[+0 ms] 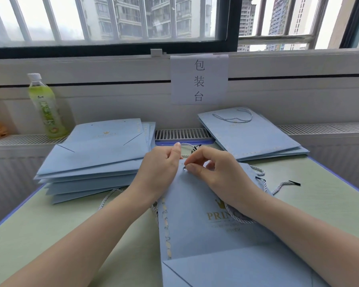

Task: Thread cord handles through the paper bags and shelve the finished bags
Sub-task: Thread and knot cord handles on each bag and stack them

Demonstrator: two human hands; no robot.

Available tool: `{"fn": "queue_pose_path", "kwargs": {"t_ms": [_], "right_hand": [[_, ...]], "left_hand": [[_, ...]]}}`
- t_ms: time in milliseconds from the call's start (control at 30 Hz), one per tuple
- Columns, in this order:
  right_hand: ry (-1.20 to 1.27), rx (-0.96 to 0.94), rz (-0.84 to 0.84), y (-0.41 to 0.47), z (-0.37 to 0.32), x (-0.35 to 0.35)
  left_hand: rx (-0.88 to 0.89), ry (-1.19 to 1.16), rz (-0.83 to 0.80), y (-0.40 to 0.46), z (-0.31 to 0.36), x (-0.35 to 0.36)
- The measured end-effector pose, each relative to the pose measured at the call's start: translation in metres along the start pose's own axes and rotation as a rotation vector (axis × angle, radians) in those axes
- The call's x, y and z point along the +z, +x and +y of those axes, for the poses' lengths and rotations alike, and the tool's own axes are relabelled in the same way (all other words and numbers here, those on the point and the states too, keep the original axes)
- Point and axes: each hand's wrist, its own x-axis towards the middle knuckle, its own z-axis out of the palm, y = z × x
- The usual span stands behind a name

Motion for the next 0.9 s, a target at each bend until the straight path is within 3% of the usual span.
{"fn": "queue_pose_path", "kwargs": {"t_ms": [133, 333, 467, 633, 767, 900], "right_hand": [[-0.047, -0.034, 0.019, 0.0, -0.001, 0.0], [-0.273, -0.238, 0.036, 0.0, -0.006, 0.004], [-0.225, -0.176, 0.062, 0.001, -0.008, 0.002], [-0.231, -0.184, 0.081, 0.004, -0.013, -0.005], [-0.35, -0.328, 0.077, 0.005, -0.018, -0.008], [-0.404, -0.411, 0.043, 0.004, -0.013, -0.006]], "left_hand": [[0.021, 0.007, 0.029, -0.002, 0.003, -0.001], [0.089, 0.004, 0.089, -0.002, 0.005, -0.005], [0.093, -0.004, 0.094, -0.001, 0.007, -0.008], [0.095, -0.094, 0.023, 0.001, 0.013, -0.019], [0.048, -0.125, -0.067, 0.003, 0.014, -0.027], [-0.017, -0.12, -0.296, 0.008, 0.013, -0.036]]}}
